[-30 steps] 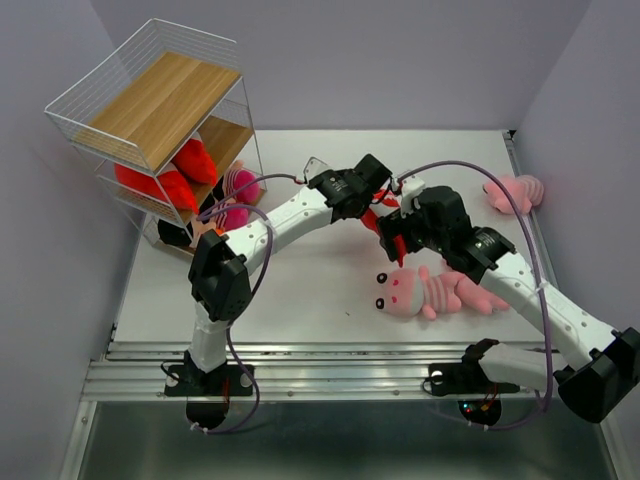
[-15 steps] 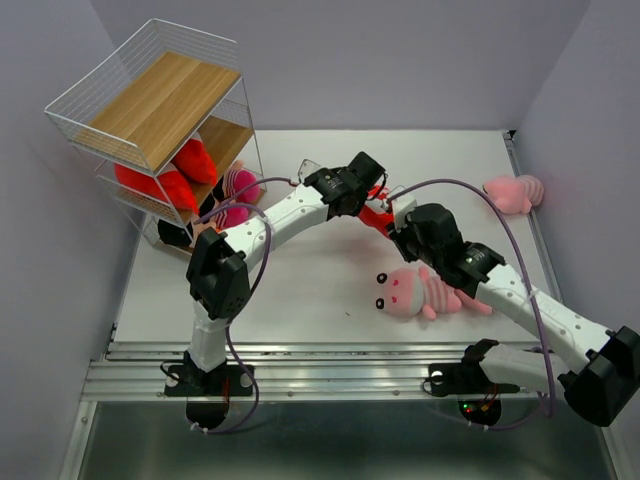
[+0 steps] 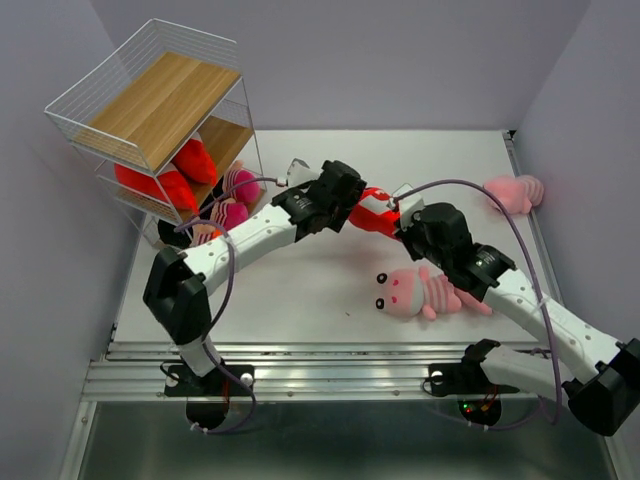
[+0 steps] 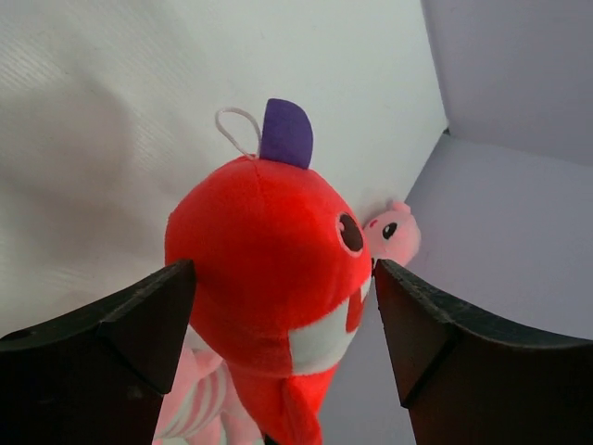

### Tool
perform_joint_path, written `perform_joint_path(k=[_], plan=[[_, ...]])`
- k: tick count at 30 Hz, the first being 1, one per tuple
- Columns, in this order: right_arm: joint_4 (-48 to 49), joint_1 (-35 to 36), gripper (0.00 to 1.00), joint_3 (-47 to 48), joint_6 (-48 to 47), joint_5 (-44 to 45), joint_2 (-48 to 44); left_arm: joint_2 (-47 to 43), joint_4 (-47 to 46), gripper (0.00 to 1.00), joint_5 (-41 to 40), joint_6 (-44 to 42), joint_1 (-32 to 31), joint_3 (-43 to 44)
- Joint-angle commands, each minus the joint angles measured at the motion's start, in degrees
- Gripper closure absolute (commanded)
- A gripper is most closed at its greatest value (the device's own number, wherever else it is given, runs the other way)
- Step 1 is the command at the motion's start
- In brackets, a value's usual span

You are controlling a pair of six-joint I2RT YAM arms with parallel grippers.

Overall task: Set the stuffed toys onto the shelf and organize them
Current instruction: Pass the stuffed toy from the left arm to the right

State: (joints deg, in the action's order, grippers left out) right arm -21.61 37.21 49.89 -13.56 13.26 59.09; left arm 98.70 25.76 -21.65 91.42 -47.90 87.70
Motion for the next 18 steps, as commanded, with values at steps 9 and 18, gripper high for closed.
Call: perform_joint_path(k=[9,18], plan=[[-2.74,-5.74,0.99,10.75,0.90,-15.53,-0.91,-28.36,-30.14,0.05,2.38,-46.38,0.09,-22.21],[-3.53,-8.55,0.99,20.67,7.31,-31.95,5.85,-43.75,-28.67,0.05,15.13,-73.37,0.00,-23.10]])
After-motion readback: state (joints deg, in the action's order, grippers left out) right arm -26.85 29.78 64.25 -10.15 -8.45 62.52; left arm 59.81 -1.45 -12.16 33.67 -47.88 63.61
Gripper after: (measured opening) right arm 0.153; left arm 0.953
